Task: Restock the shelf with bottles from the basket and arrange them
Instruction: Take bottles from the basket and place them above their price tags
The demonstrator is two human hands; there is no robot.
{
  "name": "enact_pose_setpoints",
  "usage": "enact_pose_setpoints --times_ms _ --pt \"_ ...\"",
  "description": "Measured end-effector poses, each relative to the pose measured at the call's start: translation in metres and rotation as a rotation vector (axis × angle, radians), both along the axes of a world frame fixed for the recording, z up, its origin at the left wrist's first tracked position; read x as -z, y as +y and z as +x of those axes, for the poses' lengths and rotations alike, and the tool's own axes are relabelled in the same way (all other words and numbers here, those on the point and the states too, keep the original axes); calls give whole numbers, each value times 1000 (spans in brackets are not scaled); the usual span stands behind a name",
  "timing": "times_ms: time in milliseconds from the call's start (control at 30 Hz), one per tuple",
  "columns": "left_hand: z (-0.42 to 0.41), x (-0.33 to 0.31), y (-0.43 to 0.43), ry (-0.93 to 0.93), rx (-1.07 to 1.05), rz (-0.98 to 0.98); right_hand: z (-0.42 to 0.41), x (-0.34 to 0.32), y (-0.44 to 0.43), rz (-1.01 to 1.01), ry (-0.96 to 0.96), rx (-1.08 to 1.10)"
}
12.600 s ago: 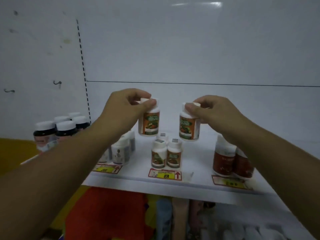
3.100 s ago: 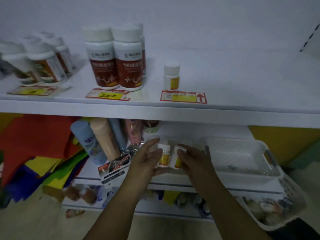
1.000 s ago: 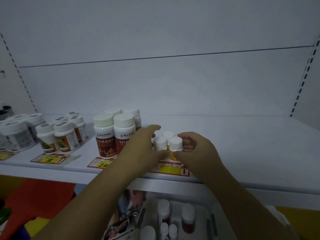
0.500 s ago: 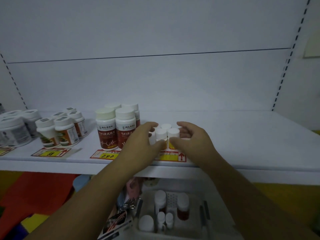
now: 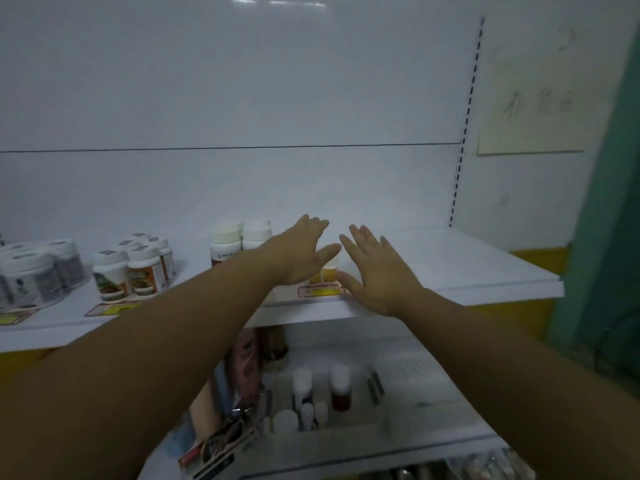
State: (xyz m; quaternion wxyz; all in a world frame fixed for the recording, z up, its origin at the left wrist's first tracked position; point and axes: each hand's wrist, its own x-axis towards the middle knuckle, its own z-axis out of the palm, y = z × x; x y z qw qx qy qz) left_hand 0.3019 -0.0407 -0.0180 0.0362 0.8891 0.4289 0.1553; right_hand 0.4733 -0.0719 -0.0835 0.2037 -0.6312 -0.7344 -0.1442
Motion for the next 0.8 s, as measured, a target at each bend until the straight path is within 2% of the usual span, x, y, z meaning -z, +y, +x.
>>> enact_pose_setpoints --times_ms 133,200,300,400,533,667,800 --pt "-10 21 -35 -174 136 21 -7 18 -49 141 15 -82" --pt "-18 45 -49 -204 178 -1 -6 39 -70 135 -29 -125" --pt "-32 90 -55 -122 174 -175 1 84 -84 -29 -59 -119" --pt "-44 137 -38 -128 73 -350 12 126 -80 -170 111 8" --pt "-57 199 -7 -56 -54 -420 14 179 -57 -323 256 51" --pt "-41 260 49 14 -156 -460 11 245 17 -625 326 -21" --pt "-27 289 55 70 -124 -457 -10 268 31 -785 435 37"
